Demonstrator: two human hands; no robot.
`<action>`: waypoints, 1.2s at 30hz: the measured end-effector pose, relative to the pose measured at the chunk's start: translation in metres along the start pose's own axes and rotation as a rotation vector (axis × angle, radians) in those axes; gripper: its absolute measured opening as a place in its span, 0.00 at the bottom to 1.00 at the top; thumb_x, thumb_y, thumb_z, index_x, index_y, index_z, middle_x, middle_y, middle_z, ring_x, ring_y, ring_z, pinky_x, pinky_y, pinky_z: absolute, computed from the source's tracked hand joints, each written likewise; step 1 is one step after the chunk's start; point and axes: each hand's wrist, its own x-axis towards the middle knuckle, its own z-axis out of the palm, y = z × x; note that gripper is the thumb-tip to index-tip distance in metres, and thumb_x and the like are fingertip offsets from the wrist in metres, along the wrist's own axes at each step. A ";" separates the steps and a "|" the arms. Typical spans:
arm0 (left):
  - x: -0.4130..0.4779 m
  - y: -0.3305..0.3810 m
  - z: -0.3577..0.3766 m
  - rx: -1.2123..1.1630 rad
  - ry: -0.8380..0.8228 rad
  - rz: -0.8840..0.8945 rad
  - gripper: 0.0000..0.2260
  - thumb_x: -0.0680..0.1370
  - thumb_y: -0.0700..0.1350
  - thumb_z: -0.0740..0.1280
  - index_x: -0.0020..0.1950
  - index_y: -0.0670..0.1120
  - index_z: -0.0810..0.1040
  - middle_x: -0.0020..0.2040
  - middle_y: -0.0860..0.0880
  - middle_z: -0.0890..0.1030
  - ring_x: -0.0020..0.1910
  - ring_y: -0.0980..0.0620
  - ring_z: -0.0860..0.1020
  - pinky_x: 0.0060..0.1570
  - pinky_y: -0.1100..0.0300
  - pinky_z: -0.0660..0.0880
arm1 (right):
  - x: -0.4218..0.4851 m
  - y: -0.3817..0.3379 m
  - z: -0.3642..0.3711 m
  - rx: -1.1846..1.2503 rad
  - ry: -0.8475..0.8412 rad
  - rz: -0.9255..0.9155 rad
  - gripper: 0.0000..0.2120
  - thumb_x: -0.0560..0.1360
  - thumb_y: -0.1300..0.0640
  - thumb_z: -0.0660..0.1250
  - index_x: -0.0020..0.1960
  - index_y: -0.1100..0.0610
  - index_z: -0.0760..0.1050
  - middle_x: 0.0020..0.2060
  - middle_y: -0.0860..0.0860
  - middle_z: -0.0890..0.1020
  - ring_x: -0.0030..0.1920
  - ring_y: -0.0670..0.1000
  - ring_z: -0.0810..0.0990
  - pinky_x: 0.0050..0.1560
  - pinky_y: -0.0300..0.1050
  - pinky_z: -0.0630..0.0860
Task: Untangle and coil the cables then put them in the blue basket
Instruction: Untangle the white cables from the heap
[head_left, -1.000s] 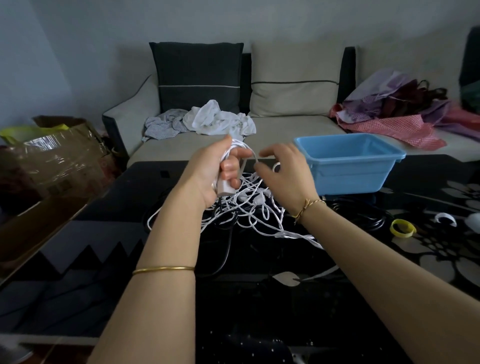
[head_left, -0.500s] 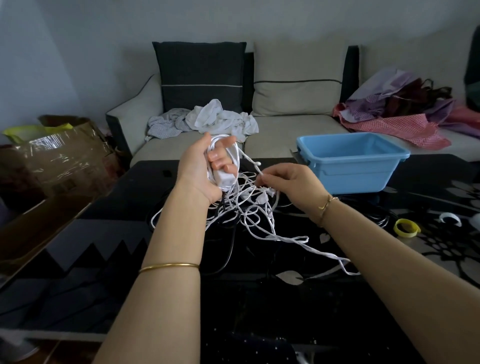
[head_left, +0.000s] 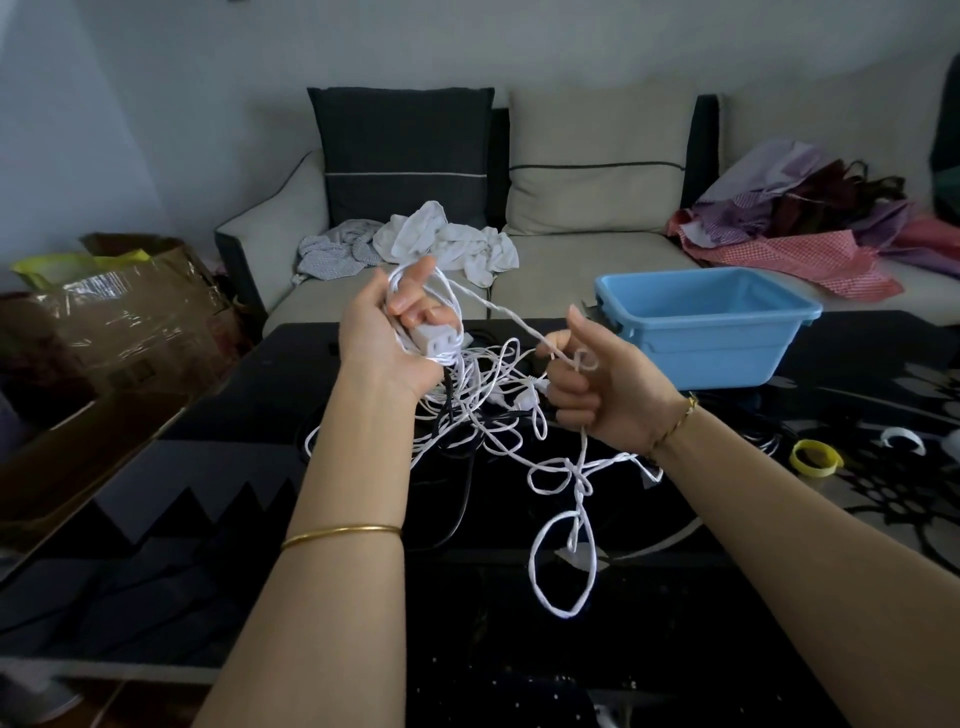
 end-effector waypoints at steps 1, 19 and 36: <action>0.001 0.001 -0.002 -0.056 0.010 -0.002 0.24 0.83 0.51 0.53 0.43 0.36 0.79 0.20 0.54 0.64 0.18 0.59 0.63 0.22 0.69 0.67 | -0.001 0.001 -0.001 0.014 -0.001 -0.007 0.16 0.70 0.41 0.63 0.44 0.54 0.72 0.24 0.47 0.60 0.26 0.45 0.52 0.24 0.36 0.49; 0.024 -0.001 -0.024 0.123 0.097 0.314 0.13 0.84 0.52 0.51 0.46 0.47 0.69 0.39 0.51 0.84 0.41 0.58 0.80 0.66 0.45 0.67 | -0.017 -0.003 0.037 -0.766 -0.051 0.232 0.17 0.82 0.54 0.54 0.54 0.64 0.77 0.21 0.48 0.63 0.22 0.44 0.55 0.21 0.34 0.54; -0.004 -0.042 -0.002 1.576 -0.270 0.024 0.17 0.82 0.51 0.54 0.52 0.41 0.77 0.26 0.45 0.79 0.23 0.52 0.71 0.31 0.60 0.70 | -0.029 -0.050 0.030 -1.200 0.529 -0.470 0.05 0.67 0.58 0.70 0.35 0.49 0.80 0.28 0.45 0.78 0.34 0.46 0.77 0.41 0.47 0.77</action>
